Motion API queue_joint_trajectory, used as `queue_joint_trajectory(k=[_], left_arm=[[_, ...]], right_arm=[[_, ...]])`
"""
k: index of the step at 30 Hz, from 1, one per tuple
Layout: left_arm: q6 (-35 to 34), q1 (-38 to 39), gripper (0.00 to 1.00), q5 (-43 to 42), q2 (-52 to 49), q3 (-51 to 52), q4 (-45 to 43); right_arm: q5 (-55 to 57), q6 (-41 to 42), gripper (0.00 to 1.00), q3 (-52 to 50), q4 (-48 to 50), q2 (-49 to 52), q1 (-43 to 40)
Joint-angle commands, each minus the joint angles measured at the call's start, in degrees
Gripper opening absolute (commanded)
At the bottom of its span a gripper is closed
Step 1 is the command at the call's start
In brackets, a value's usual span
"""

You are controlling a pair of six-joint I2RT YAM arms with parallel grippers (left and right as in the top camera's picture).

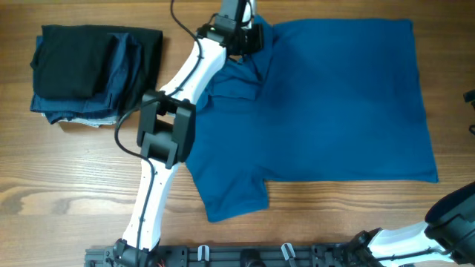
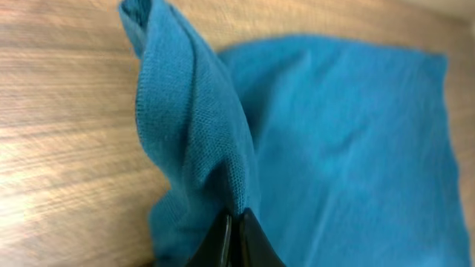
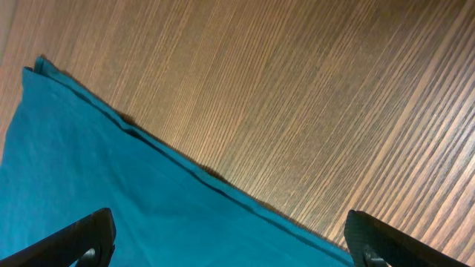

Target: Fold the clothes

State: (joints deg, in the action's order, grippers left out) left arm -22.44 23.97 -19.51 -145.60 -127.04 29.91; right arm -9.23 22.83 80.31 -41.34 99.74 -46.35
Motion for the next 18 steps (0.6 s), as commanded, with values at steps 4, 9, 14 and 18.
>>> queue_joint_trajectory(k=[4,9,14,18], left_arm=[[10.49,8.02,0.09,10.62,2.45,-0.57,3.41],[16.92,13.66,0.25,17.97,2.38,-0.57,4.04],[23.32,16.39,0.46,30.34,2.45,-0.59,4.04],[19.89,16.26,0.51,42.91,3.10,-0.59,5.14]], right_arm=[[-0.70,-0.15,1.00,0.68,0.00,-0.61,-0.39],[-0.70,-0.17,1.00,0.68,0.00,-0.61,-0.39],[-0.70,-0.15,1.00,0.68,0.00,-0.61,-0.39],[-0.70,-0.17,1.00,0.68,0.00,-0.61,-0.39]])
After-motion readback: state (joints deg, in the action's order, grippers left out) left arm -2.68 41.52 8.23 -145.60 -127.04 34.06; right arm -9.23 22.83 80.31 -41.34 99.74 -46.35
